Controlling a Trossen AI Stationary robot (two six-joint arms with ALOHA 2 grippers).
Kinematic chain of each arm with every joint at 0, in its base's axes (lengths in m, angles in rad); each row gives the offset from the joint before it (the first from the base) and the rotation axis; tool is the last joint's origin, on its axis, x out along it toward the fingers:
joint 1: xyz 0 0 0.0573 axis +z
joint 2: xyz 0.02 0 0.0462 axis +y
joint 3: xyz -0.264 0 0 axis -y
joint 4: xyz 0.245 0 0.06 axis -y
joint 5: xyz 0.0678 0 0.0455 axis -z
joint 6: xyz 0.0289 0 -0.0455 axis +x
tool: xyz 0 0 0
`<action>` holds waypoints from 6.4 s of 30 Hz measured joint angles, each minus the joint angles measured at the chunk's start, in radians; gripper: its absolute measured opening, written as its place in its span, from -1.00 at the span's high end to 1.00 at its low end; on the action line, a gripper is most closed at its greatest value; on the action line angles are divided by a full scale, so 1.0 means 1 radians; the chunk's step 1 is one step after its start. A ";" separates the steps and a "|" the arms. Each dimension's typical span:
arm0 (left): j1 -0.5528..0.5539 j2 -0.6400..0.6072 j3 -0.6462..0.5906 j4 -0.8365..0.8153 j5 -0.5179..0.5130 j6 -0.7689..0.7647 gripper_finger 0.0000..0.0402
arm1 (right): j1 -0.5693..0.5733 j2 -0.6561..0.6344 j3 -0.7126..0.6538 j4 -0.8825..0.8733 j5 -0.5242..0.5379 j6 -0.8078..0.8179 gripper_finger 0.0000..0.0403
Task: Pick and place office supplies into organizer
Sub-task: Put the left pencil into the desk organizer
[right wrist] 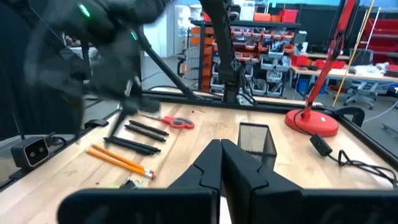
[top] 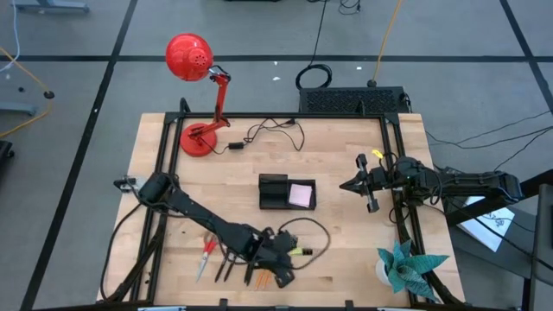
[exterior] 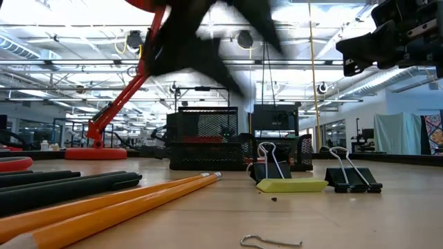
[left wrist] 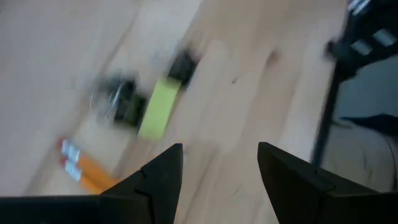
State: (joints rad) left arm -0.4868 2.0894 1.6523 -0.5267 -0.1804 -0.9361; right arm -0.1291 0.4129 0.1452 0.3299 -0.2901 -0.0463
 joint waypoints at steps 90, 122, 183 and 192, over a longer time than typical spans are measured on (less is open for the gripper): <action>0.036 0.268 0.234 -0.547 0.143 -0.284 0.60 | 0.000 0.000 0.000 -0.029 0.000 0.043 0.98; 0.039 0.151 0.233 -0.388 -0.061 0.080 0.92 | 0.000 0.001 0.000 -0.038 0.000 0.039 0.98; 0.541 -0.511 -0.643 0.813 0.145 1.000 0.87 | 0.000 0.017 -0.002 -0.088 0.000 0.058 0.98; 0.544 -0.502 -0.740 0.884 0.131 0.986 0.87 | 0.000 0.029 -0.002 -0.073 0.003 0.061 0.98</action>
State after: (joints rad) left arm 0.0570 1.5873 0.9123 0.3570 -0.0490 0.0496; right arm -0.1288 0.4420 0.1436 0.2573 -0.2874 0.0147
